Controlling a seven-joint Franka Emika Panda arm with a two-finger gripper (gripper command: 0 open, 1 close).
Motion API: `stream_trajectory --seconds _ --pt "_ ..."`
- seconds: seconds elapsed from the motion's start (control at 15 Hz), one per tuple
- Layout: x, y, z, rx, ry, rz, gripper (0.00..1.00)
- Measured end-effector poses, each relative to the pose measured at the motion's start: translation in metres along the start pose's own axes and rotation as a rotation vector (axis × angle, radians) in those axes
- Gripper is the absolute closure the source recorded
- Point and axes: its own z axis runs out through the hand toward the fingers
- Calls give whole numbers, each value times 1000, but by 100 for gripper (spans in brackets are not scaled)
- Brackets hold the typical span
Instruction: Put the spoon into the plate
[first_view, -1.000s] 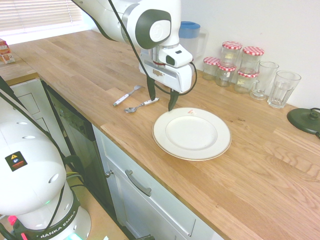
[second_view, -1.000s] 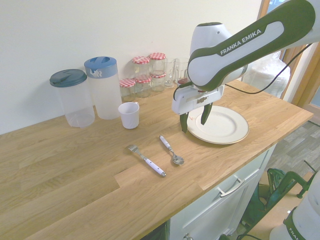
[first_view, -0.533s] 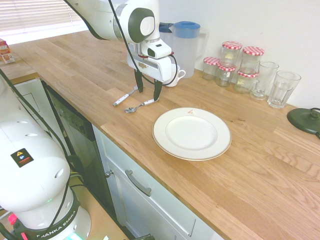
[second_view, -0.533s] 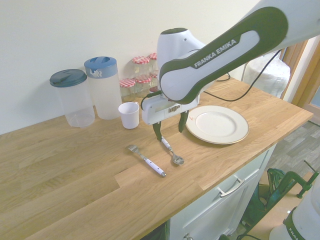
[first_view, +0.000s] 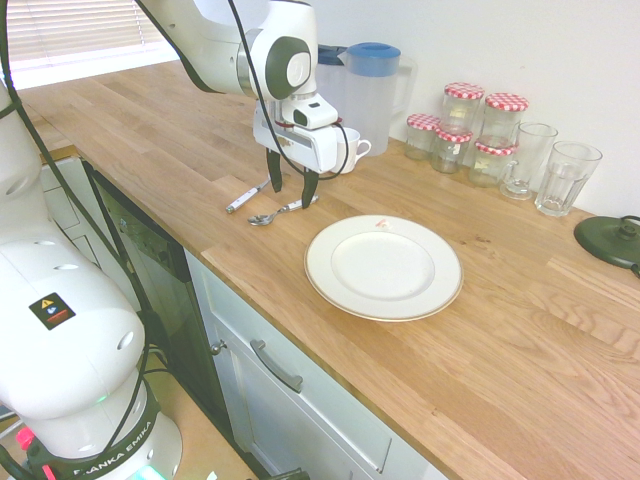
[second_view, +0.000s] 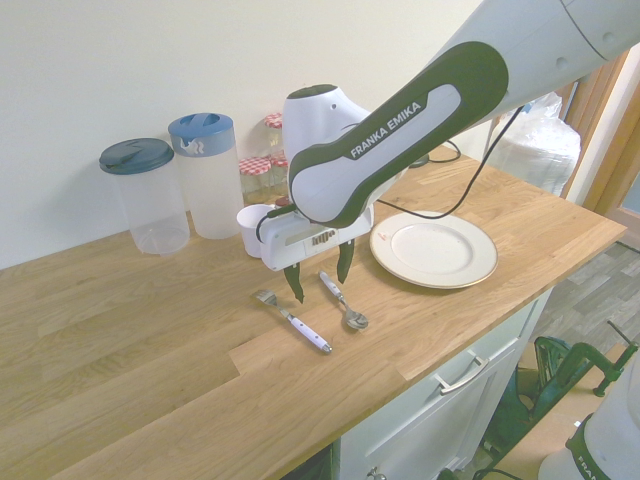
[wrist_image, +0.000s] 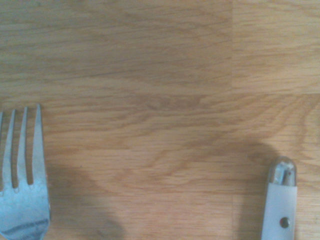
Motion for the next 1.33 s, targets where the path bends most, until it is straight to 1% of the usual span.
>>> stream_trajectory --seconds 0.87,1.33 --pt "6 -2 2 11 0 12 100" --pt "0 -4 4 7 -3 14 100"
